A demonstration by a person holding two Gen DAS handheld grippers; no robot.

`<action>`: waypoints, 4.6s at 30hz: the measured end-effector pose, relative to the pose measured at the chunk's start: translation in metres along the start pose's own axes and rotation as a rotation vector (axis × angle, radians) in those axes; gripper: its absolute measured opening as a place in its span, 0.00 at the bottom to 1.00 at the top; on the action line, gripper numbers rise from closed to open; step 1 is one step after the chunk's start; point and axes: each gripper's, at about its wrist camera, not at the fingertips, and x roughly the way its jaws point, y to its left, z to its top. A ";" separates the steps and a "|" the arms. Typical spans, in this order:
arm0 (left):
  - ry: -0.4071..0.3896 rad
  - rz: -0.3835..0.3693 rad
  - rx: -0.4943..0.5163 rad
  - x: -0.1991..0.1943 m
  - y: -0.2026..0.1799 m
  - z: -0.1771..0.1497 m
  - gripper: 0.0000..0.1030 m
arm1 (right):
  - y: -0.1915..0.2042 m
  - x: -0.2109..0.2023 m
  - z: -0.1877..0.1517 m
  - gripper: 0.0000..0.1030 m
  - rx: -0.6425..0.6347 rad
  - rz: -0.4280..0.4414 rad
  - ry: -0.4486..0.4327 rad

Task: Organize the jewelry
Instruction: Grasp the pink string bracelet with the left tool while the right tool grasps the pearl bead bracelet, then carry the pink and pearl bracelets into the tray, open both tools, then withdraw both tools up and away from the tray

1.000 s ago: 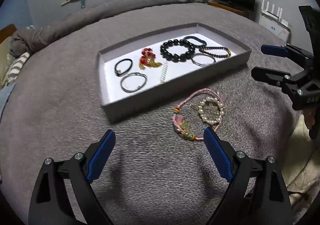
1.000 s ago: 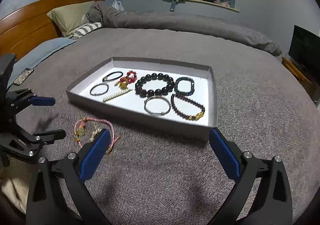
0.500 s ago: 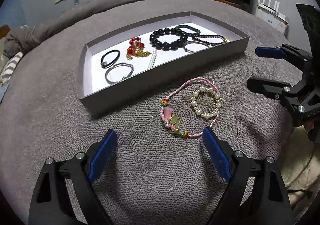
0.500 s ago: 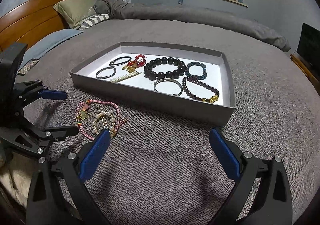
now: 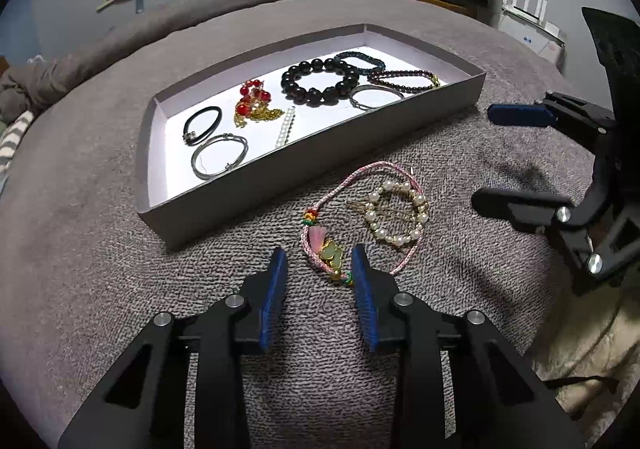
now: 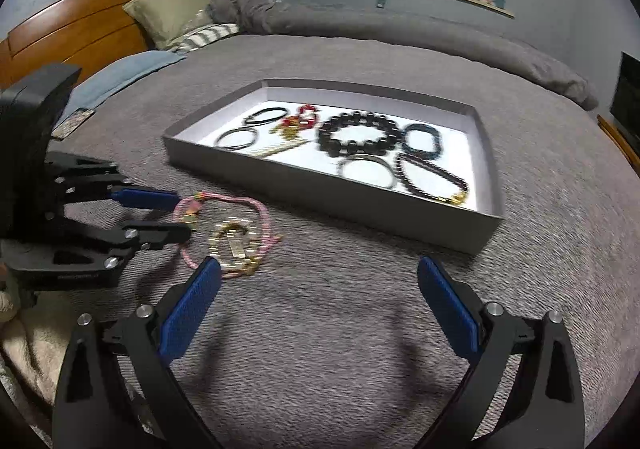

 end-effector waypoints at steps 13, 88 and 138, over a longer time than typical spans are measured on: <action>-0.007 -0.055 -0.030 -0.002 0.009 -0.003 0.14 | 0.046 0.021 0.008 0.53 -0.109 0.116 0.019; -0.205 -0.045 -0.070 -0.045 0.074 0.090 0.05 | -0.018 0.073 0.086 0.40 0.003 0.035 0.147; -0.151 0.166 -0.166 -0.046 0.045 0.020 0.91 | -0.036 -0.013 0.030 0.95 0.166 -0.042 0.008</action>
